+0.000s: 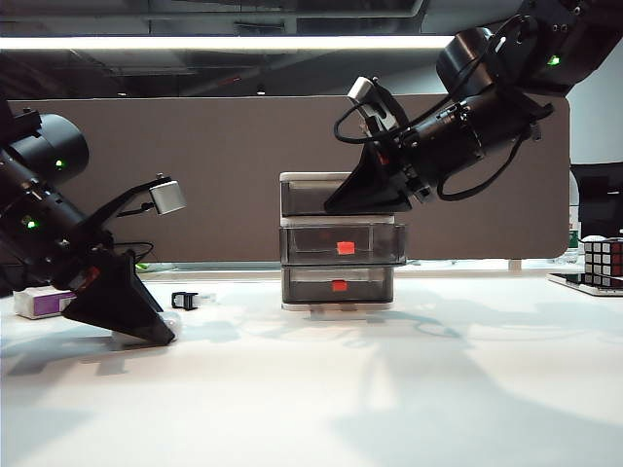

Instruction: Open the second layer of the drawer on the table, pick up the earphone case on the table and put it in, and finally close the drawer.

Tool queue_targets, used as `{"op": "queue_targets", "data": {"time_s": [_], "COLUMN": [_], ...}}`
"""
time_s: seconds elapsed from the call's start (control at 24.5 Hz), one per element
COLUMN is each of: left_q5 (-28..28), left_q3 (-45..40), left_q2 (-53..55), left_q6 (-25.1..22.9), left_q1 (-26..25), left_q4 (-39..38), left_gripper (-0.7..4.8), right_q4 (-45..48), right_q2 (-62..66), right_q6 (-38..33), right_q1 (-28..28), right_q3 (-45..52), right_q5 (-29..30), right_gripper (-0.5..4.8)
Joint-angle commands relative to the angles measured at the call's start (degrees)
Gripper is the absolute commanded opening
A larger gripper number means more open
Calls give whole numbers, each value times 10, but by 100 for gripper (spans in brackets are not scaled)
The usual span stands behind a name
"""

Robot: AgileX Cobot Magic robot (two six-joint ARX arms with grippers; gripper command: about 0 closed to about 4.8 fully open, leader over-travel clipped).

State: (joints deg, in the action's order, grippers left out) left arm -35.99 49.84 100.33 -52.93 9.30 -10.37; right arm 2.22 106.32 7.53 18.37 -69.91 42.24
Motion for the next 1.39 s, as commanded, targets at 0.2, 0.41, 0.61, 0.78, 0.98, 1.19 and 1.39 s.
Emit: {"op": "queue_targets", "data": {"time_s": [0.2,0.41,0.61,0.78,0.98,1.19,1.39], "left_q5": [51,11,11,12,3,-14,-10], "left_q3": [-6,23,83,121,129,133,172], "left_q2": [-73,-130,-135,-135,-127,-74,-13], "left_q6": [5,51,67,86,122,164,183], "left_q1": [-1,3,68,110,125,137,163], "left_q4": [-9,4,12,36,95,153,171], "left_gripper": [142,142,142,142,140,128,127], "right_q4": [6,6,7,16,14,12,5], "right_q2": [-3,-3,-3,-17,-56,-95,-94], "right_q6": [2,2,2,2,7,31,34], "right_q1": [0,0,0,0,-1,-5,-13], "right_q3": [-3,-3,-3,-3,-3,-3,-3], "right_q5": [3,3,3,18,20,-27,-36], "right_gripper": [-5,-5,-5,-5,-5,-5,-5]}}
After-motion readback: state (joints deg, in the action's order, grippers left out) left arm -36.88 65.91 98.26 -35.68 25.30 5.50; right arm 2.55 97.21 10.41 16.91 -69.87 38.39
